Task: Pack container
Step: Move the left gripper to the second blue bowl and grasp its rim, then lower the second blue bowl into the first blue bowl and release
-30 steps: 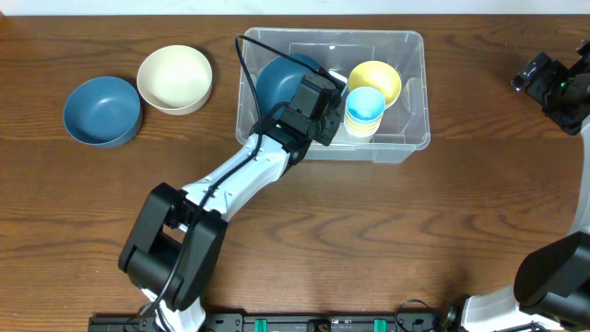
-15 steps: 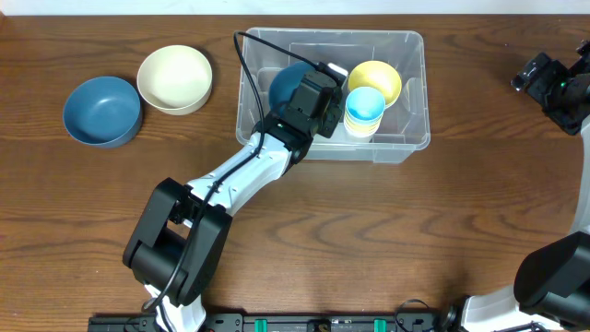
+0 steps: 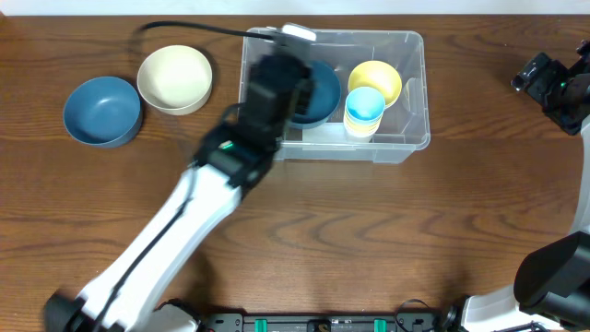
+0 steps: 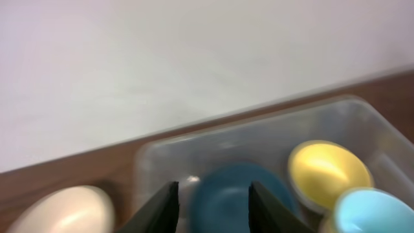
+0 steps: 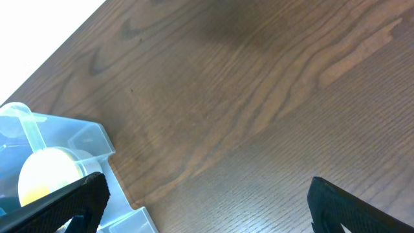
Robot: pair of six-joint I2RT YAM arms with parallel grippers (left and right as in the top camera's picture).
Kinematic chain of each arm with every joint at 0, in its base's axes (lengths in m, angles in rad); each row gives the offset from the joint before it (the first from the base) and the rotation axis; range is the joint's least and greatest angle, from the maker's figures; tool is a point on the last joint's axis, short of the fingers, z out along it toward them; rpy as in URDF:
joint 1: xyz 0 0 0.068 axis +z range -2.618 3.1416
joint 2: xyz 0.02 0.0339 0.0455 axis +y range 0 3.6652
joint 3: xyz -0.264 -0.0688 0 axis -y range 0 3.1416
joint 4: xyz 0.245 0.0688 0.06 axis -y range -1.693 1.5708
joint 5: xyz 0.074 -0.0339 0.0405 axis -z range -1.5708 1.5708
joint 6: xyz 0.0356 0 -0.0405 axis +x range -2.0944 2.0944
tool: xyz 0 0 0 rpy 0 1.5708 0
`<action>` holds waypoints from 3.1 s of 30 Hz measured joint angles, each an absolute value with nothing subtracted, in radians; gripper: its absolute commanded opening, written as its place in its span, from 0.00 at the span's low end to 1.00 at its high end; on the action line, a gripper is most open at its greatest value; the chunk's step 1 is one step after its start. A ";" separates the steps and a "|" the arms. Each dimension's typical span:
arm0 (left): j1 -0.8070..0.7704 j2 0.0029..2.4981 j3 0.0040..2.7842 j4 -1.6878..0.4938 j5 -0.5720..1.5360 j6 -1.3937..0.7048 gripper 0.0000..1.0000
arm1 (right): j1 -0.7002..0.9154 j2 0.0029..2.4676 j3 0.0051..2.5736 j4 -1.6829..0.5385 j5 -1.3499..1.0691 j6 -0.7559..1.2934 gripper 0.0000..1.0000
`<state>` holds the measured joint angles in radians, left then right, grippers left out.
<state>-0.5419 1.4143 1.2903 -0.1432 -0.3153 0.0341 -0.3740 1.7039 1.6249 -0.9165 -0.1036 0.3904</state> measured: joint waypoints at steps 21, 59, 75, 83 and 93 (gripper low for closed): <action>0.210 1.608 1.305 -0.231 -0.229 0.116 0.97 | -0.374 1.704 1.625 -0.916 -0.104 0.390 0.99; 0.259 2.038 1.302 -0.260 -0.156 0.415 0.06 | -0.374 1.704 1.625 -0.916 -0.104 0.390 0.99; 0.183 1.621 1.283 -0.341 -0.131 0.280 0.06 | -0.374 1.704 1.625 -0.916 -0.104 0.390 0.99; -0.030 1.349 1.283 -0.340 0.110 0.265 0.06 | -0.374 1.704 1.625 -0.916 -0.104 0.390 0.99; -0.359 1.407 1.283 -0.280 0.232 0.266 0.06 | -0.374 1.704 1.625 -0.916 -0.104 0.390 0.99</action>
